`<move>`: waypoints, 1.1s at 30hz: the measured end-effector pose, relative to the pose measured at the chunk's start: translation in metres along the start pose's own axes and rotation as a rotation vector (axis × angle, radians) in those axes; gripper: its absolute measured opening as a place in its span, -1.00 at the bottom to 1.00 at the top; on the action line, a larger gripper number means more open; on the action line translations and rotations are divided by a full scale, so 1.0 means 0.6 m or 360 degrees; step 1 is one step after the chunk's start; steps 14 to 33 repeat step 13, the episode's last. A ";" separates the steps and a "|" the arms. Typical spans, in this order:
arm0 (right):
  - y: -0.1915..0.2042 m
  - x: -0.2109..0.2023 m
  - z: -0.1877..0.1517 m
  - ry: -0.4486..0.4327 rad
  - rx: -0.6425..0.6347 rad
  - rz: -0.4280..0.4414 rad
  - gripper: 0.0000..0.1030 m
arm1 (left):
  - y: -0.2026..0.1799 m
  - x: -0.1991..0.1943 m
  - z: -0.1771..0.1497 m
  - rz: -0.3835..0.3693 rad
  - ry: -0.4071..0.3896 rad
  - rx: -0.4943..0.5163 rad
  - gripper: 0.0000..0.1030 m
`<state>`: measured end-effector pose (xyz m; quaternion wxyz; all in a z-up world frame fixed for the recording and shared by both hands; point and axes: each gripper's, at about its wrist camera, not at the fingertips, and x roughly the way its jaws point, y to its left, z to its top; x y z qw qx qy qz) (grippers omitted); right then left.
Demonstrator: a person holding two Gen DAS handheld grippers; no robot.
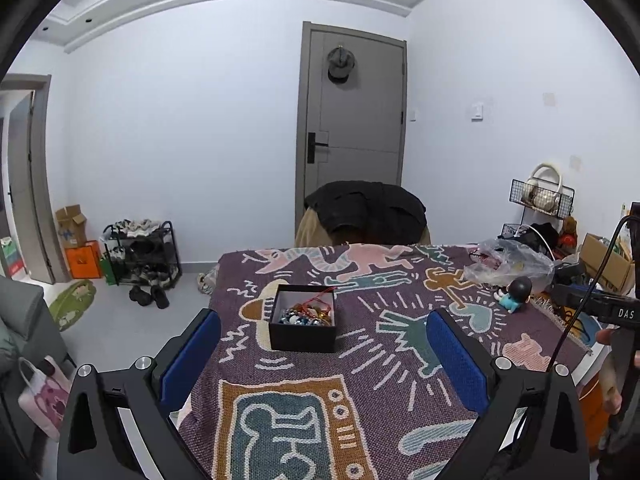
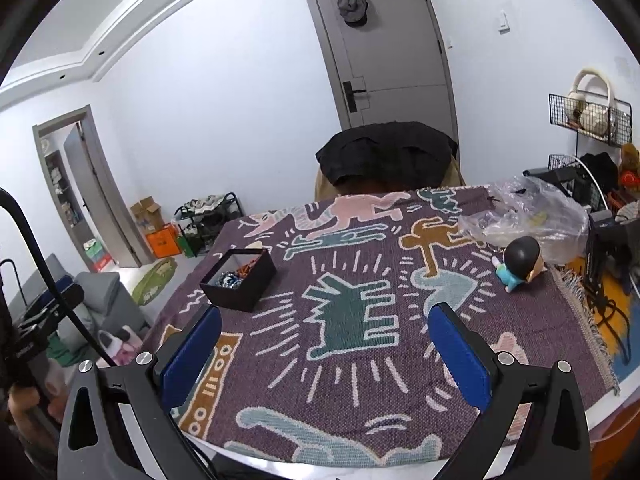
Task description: Organize jewelry
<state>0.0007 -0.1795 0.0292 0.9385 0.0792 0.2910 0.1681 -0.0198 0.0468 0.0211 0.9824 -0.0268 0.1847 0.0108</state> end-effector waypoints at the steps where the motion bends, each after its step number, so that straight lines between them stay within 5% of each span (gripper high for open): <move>1: 0.001 0.000 0.000 -0.0004 0.0002 -0.0002 1.00 | -0.001 0.000 0.000 -0.0003 0.0000 -0.0002 0.99; 33: 0.011 0.015 -0.009 0.0005 -0.0011 -0.0016 1.00 | -0.003 0.006 -0.004 -0.0008 0.0008 -0.0001 0.99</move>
